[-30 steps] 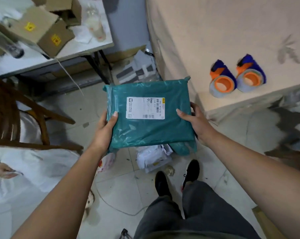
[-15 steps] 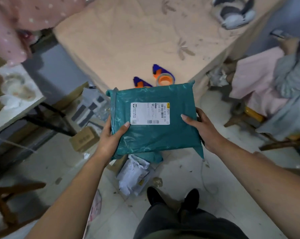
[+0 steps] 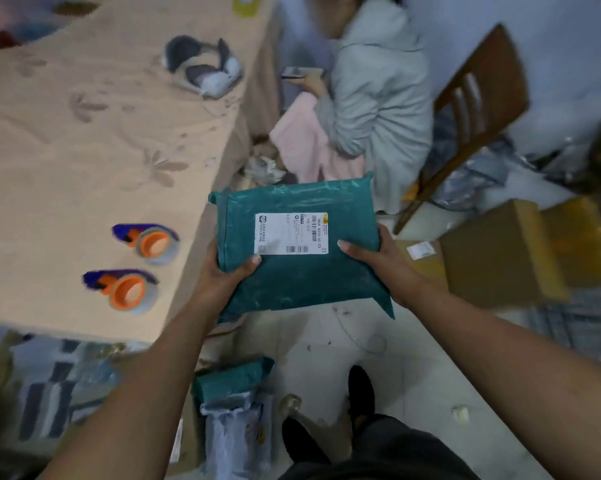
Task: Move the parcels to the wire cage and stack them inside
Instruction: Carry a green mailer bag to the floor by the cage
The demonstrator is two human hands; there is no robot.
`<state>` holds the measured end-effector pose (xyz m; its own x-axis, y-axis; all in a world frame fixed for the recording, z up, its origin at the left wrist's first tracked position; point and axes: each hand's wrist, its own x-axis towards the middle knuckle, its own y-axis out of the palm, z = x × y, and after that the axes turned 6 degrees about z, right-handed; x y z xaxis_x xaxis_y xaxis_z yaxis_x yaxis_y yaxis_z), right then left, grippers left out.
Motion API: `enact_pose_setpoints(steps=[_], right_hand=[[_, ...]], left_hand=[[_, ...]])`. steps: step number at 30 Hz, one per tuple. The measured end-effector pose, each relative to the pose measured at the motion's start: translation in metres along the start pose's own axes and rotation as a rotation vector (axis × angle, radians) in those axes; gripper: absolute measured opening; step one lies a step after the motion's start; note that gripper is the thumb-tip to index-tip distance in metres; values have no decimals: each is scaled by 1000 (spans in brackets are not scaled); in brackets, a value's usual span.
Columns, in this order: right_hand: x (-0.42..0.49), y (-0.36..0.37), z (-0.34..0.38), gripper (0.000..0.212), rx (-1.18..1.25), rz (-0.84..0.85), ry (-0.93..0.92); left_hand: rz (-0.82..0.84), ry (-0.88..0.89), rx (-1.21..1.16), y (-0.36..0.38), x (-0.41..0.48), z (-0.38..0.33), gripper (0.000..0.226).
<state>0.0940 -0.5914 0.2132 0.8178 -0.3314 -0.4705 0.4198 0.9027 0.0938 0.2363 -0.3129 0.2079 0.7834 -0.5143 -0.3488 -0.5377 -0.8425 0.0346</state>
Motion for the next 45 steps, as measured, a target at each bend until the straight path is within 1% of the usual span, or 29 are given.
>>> enact_pose_setpoints(steps=[2, 4, 6, 8, 11, 15, 17, 20, 24, 28, 31, 33, 36, 38, 41, 43, 45], right_hand=[[-13, -27, -5, 94, 12, -87, -8], [-25, -53, -11, 97, 43, -169, -12], [-37, -80, -19, 93, 77, -245, -18], [-47, -108, -27, 91, 128, -299, -11], [-57, -150, -38, 96, 197, -389, 17], [-59, -205, -50, 104, 253, -479, 12], [-60, -229, -57, 106, 292, -530, 34], [-63, -261, -66, 104, 358, -600, 39], [-69, -292, -74, 96, 443, -679, 37], [-68, -319, -81, 87, 495, -760, 68], [-59, -341, -85, 87, 511, -821, 103], [-49, -357, -87, 88, 538, -850, 131], [-30, -378, -89, 88, 607, -910, 165], [-17, -388, -93, 87, 657, -955, 185], [3, -397, -105, 86, 733, -1013, 207], [14, -403, -116, 88, 770, -1035, 232], [24, -410, -131, 90, 802, -1031, 254]], left_hand=[[64, -16, 30, 28, 25, -2, 71], [133, -25, 68, 58, 47, -3, 76], [209, -38, 90, 92, 66, -4, 79], [277, -66, 106, 126, 82, -5, 82], [350, -89, 142, 179, 101, -7, 88], [421, -87, 200, 247, 126, -13, 83], [477, -98, 244, 278, 139, -14, 86], [551, -104, 317, 323, 158, -15, 86], [617, -116, 434, 377, 181, -16, 78], [704, -138, 486, 427, 210, -16, 71], [776, -173, 521, 462, 236, -12, 81], [803, -164, 565, 486, 256, -7, 83], [851, -165, 637, 519, 291, 6, 76], [880, -193, 731, 540, 315, 13, 69], [972, -249, 784, 568, 348, 26, 73], [1004, -290, 796, 586, 365, 34, 77], [1032, -317, 810, 602, 378, 44, 73]])
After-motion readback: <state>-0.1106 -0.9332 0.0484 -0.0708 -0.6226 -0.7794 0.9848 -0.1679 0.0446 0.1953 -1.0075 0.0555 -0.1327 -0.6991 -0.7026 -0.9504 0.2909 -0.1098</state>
